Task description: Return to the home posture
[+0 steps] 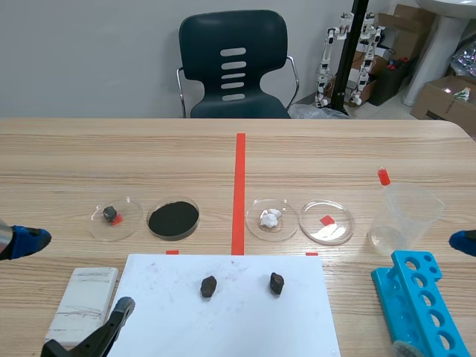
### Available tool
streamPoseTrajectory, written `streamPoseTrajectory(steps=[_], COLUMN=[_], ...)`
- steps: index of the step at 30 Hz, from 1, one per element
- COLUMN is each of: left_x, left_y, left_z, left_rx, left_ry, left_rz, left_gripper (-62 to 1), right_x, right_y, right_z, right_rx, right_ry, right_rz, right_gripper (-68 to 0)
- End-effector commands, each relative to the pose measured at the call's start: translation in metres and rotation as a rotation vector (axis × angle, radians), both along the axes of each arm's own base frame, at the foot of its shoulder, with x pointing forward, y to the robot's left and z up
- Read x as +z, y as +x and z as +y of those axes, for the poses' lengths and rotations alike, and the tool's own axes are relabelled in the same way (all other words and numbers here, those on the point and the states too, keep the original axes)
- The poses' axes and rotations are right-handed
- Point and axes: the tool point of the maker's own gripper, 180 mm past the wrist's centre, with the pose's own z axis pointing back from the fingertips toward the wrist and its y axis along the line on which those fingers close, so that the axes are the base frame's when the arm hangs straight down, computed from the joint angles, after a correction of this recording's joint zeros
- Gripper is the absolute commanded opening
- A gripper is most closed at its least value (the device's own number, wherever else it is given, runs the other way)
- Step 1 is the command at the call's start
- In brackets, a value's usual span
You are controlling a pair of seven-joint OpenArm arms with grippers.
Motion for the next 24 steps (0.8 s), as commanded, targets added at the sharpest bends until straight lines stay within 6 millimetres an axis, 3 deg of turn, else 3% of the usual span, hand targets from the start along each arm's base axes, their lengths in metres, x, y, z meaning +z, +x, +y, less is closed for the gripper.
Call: streamPoseTrajectory(steps=[1,24], left_x=[0.0041,0.0041], left_y=[0.0008,0.0008], left_z=[-0.0013,-0.0013], left_rx=[0.006,0.006], left_ry=[-0.016,-0.016], left_rz=[-0.013,-0.013], left_gripper=[1.4,1.4], right_x=[0.0059,0.0068], right_y=[0.0030,0.0061], right_z=[0.0010,0.0007], right_rx=[0.008,0.007], right_ry=[0.010,0.006], right_rz=[-0.019,-0.029], right_gripper=[-6.5,-6.5])
